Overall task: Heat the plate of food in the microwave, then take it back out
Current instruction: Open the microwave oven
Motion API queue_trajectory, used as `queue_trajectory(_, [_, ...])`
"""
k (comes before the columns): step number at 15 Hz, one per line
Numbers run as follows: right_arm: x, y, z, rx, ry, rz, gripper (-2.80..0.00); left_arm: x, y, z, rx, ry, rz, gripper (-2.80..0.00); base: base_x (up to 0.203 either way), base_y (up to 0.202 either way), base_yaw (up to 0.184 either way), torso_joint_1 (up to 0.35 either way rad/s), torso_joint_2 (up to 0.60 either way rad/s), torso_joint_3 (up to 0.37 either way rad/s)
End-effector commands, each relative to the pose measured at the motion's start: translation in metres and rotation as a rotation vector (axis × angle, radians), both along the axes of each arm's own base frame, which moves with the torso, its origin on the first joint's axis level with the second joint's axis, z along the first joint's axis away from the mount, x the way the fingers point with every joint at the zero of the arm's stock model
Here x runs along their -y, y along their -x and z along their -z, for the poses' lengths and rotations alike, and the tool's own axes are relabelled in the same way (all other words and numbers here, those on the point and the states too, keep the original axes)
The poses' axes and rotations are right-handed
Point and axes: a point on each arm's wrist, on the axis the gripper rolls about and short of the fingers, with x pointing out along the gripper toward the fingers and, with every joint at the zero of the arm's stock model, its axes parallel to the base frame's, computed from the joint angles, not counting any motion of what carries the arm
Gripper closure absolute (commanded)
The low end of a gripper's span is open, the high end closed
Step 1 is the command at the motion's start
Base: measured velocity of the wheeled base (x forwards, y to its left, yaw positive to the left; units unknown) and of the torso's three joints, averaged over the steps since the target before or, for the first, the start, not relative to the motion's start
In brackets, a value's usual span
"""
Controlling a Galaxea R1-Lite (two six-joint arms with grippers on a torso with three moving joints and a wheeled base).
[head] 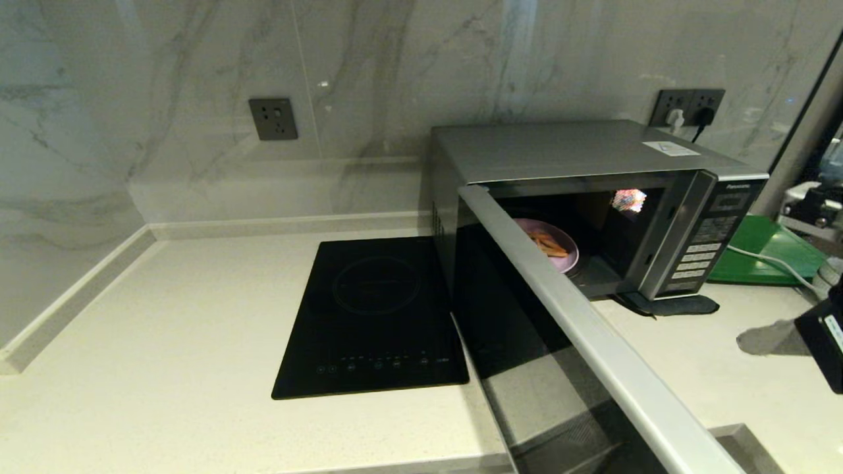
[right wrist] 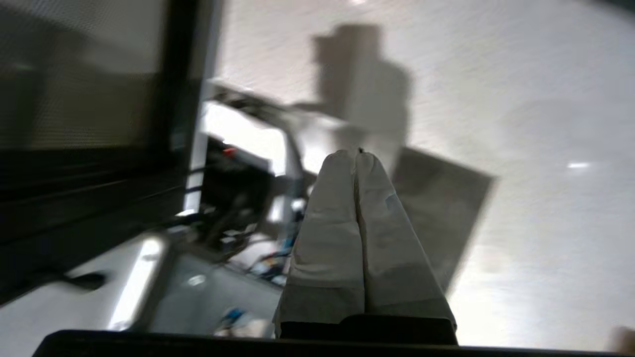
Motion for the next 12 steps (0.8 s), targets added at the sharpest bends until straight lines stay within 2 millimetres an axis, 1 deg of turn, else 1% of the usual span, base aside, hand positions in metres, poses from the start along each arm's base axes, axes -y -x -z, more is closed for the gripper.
queue_trajectory(1, [0.004, 0.012, 0.007, -0.06, -0.119, -0.013, 0.0, 0.0, 0.0, 0.0, 0.0, 0.001, -0.001, 0.0, 0.0, 0.0, 0.0, 0.0, 0.0, 0.0])
queue_trajectory(4, [0.002, 0.01, 0.008, -0.099, -0.192, 0.027, 0.0, 0.0, 0.0, 0.0, 0.0, 0.001, -0.001, 0.0, 0.0, 0.0, 0.0, 0.0, 0.0, 0.0])
queue_trajectory(6, [0.0, 0.012, 0.005, -0.095, -0.25, -0.012, 0.0, 0.0, 0.0, 0.0, 0.0, 0.001, -0.001, 0.0, 0.0, 0.0, 0.0, 0.0, 0.0, 0.0])
queue_trajectory(8, [-0.005, 0.017, 0.001, -0.09, -0.28, -0.085, 0.0, 0.0, 0.0, 0.0, 0.0, 0.001, -0.001, 0.0, 0.0, 0.0, 0.0, 0.0, 0.0, 0.0])
queue_trajectory(10, [-0.009, 0.027, -0.004, -0.091, -0.33, -0.215, 0.0, 0.0, 0.0, 0.0, 0.0, 0.001, -0.001, 0.0, 0.0, 0.0, 0.0, 0.0, 0.0, 0.0])
queue_trajectory(12, [-0.013, 0.031, -0.005, -0.099, -0.344, -0.269, 0.0, 0.0, 0.0, 0.0, 0.0, 0.001, -0.001, 0.0, 0.0, 0.0, 0.0, 0.0, 0.0, 0.0])
